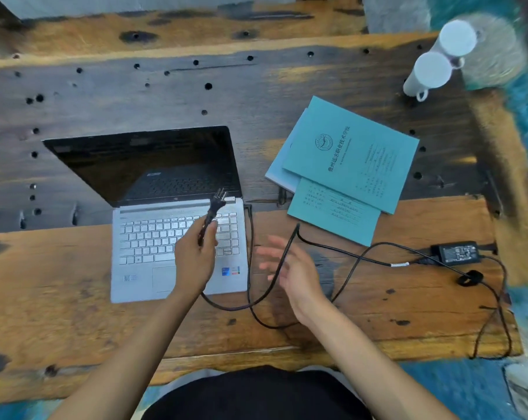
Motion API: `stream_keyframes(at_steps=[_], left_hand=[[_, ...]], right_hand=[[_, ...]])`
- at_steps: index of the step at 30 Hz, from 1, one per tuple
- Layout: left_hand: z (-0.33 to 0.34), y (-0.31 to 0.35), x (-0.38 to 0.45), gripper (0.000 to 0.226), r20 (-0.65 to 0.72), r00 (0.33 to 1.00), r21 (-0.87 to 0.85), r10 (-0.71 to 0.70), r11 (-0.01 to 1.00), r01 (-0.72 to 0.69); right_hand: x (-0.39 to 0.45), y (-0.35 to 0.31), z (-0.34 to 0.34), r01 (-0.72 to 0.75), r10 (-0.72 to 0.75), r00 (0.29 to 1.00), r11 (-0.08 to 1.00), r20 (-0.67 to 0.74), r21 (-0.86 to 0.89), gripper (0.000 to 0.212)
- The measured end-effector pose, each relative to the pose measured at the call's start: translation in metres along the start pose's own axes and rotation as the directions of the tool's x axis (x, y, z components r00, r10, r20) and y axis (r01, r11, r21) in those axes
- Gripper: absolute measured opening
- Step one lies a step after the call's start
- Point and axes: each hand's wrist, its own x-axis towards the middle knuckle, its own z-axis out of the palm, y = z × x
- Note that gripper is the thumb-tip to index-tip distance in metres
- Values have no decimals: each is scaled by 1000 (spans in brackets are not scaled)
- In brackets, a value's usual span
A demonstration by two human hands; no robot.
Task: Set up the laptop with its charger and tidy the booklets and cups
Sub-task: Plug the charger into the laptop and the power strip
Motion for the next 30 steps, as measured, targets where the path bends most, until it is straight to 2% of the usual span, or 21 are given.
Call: stream_keyframes(at_steps=[2,3,6,7,9,12,13,15,18,22,27,30], left_hand=[[-6,14,-7,22,-24,1000,-41,15,999,-16],[-7,23,-11,25,-29,999,-70,17,997,-19],[-7,52,-27,33,-2,999,-161,33,986,-33],[-5,62,-34,34,21,999,-194,38,980,-33],[-2,82,-50,34,88,994,-257,71,965,-46],[8,109,-76,37,189,967,-310,171,945,-106],[12,116,-85,39,230,948,-318,219,938,-140],[24,124,-101,37,312,906,-337,285,925,-175],[45,129,-120,33,370,884,-343,285,927,-155],[70,135,-138,24,467,852,-360,236,931,-61],[103,152,-156,11,608,766,-356,208,934,29],[122,165,-165,11,674,716,-348,179,933,94]], right_hand=[[-17,-5,-5,-8,12,1000,991,-28,137,25],[-24,-6,-7,30,-20,997,991,-72,131,24],[-43,-9,-11,198,-224,951,970,-212,-139,31],[-49,-9,-13,245,-296,932,939,-209,-240,34],[-60,-11,-17,276,-352,922,891,-163,-360,32],[-75,-16,-23,289,-353,933,853,-73,-434,59],[-79,-17,-24,312,-368,928,850,-53,-424,62],[-87,-17,-29,361,-410,909,861,-69,-358,48],[-97,-14,-44,382,-454,864,872,-217,-305,24],[-111,-5,-74,330,-396,853,914,-339,-237,30],[-124,2,-113,319,-342,807,939,-481,-132,29],[-129,1,-134,334,-317,770,940,-554,-73,25]])
